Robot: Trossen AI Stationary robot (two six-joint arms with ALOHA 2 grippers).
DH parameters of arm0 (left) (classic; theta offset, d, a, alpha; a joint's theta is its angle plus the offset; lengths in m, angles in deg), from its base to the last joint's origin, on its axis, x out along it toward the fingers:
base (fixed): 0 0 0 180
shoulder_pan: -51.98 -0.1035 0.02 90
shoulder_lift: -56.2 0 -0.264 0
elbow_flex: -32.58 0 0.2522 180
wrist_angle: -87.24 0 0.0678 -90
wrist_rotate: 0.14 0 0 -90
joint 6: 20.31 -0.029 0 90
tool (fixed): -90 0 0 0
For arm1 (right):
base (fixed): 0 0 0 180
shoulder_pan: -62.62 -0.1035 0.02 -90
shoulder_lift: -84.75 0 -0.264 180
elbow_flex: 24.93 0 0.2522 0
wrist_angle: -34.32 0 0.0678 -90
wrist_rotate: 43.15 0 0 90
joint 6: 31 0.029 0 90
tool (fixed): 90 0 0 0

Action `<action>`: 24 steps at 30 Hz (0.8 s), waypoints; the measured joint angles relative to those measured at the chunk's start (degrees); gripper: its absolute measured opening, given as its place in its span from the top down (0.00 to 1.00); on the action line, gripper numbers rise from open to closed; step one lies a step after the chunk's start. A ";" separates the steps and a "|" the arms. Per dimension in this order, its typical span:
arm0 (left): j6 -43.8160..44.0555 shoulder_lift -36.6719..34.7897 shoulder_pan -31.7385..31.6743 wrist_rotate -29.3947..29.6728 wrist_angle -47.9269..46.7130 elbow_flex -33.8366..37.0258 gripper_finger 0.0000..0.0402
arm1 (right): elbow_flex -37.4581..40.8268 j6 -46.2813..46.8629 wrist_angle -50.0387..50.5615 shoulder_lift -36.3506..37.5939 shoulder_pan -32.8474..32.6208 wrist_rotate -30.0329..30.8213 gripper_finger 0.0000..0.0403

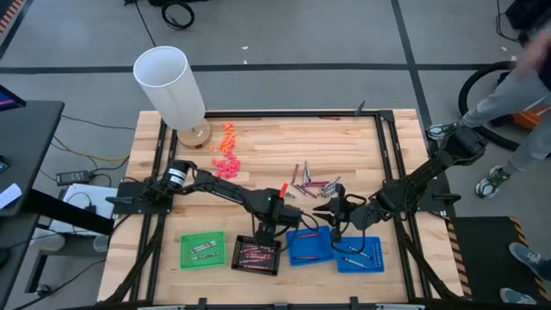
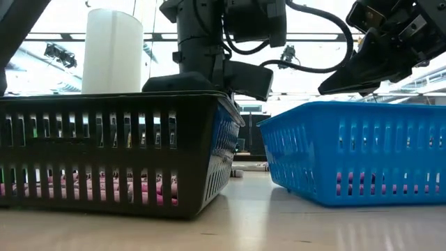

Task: Sort crayons
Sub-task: Put the white crayon into the green bin

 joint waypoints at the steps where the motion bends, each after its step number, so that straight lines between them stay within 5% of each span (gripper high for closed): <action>1: -0.03 0.00 0.00 0.00 0.10 0.00 0.55 | 0.00 -0.02 0.04 0.00 0.00 0.01 0.81; 24: -3.09 -0.85 -1.36 -0.24 -2.90 -1.30 0.55 | 0.00 -0.02 0.10 0.00 -0.01 0.02 0.81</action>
